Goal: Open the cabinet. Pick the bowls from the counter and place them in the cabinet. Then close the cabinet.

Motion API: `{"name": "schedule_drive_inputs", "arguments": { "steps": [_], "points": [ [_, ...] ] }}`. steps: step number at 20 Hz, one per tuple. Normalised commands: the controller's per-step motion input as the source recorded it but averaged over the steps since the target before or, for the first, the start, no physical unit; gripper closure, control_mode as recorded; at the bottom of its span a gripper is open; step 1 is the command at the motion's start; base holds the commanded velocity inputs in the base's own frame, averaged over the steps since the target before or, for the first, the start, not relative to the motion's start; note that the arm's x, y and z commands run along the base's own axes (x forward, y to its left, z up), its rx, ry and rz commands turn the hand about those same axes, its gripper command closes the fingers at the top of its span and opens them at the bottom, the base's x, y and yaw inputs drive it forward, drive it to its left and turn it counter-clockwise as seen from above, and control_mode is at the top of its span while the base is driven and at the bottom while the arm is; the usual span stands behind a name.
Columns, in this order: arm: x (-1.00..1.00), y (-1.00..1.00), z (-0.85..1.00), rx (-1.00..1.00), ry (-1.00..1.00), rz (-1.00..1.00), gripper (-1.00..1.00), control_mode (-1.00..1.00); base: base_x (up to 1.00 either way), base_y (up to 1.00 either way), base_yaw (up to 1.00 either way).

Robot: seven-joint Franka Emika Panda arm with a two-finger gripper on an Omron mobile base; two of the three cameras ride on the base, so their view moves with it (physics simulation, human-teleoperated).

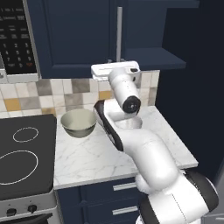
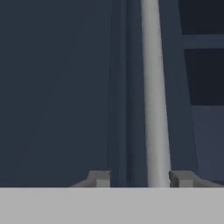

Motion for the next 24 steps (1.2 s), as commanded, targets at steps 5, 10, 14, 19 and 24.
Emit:
{"name": "schedule_drive_inputs", "arguments": {
  "steps": [5, 10, 14, 19, 24],
  "points": [
    [-0.87, 1.0, 0.0, -0.05, 0.22, 0.0, 1.0, -1.0, 0.0, 0.0, 0.0],
    [-0.92, 1.0, 0.12, -0.01, 0.36, 0.14, 1.0, -1.0, 0.0, 0.0, 0.0],
    [-0.41, 0.28, 0.17, -0.03, 0.25, 0.3, 1.0, -1.0, 0.0, 0.0, 0.0],
    [-0.07, -1.0, 0.17, 0.04, 0.0, 0.33, 1.0, -1.0, 0.0, 0.0, 0.0],
    [0.08, -0.91, -0.16, 0.38, 0.06, 0.34, 1.0, -1.0, 0.0, 0.0, 0.0]
  ]
}}
